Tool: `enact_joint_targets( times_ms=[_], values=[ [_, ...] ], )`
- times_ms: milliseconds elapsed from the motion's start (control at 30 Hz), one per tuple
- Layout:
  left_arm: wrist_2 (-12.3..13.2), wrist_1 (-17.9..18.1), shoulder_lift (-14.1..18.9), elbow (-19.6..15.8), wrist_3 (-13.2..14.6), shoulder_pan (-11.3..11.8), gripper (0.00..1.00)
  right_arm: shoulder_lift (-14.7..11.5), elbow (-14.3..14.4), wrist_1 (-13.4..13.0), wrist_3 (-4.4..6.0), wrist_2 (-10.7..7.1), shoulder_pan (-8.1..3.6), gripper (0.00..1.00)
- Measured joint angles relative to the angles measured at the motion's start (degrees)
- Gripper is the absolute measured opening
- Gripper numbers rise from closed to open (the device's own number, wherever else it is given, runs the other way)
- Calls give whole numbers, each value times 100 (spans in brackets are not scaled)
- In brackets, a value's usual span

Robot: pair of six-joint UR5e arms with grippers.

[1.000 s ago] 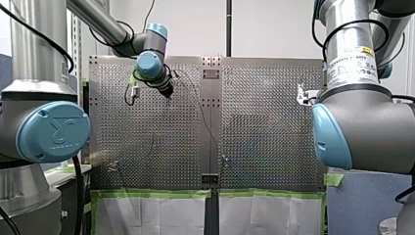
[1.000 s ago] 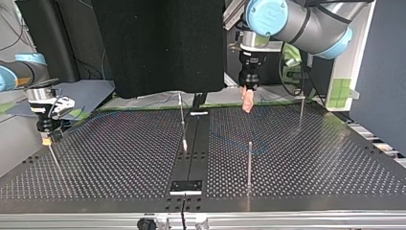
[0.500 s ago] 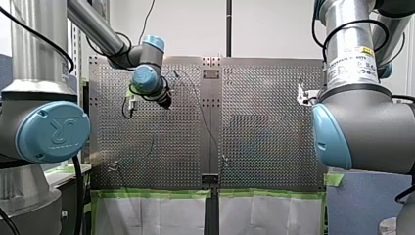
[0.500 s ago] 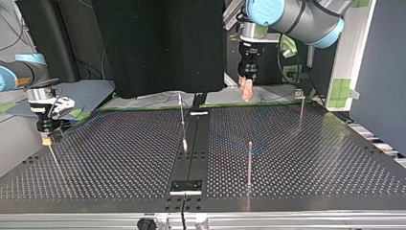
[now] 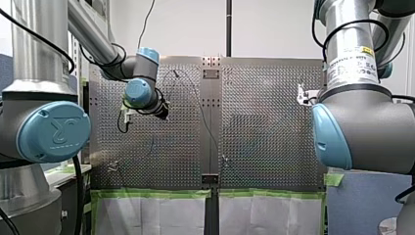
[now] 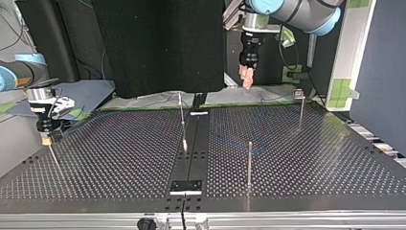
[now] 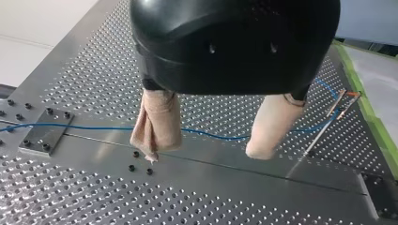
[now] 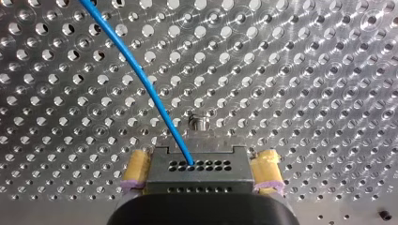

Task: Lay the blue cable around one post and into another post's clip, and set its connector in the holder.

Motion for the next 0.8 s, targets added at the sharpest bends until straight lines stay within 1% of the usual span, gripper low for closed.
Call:
enact_joint_targets(
  times_ms=[300, 500, 800],
  values=[
    [-7, 460, -28, -432, -7, 1, 100, 2, 1, -14, -3, 0, 36, 92],
    [-20, 742, -150, -488, -8, 4, 100, 3, -1, -12, -8, 0, 39, 92],
    [-13, 1229, -174, -492, -9, 19, 100, 1, 0, -19, -10, -1, 44, 92]
  ],
)
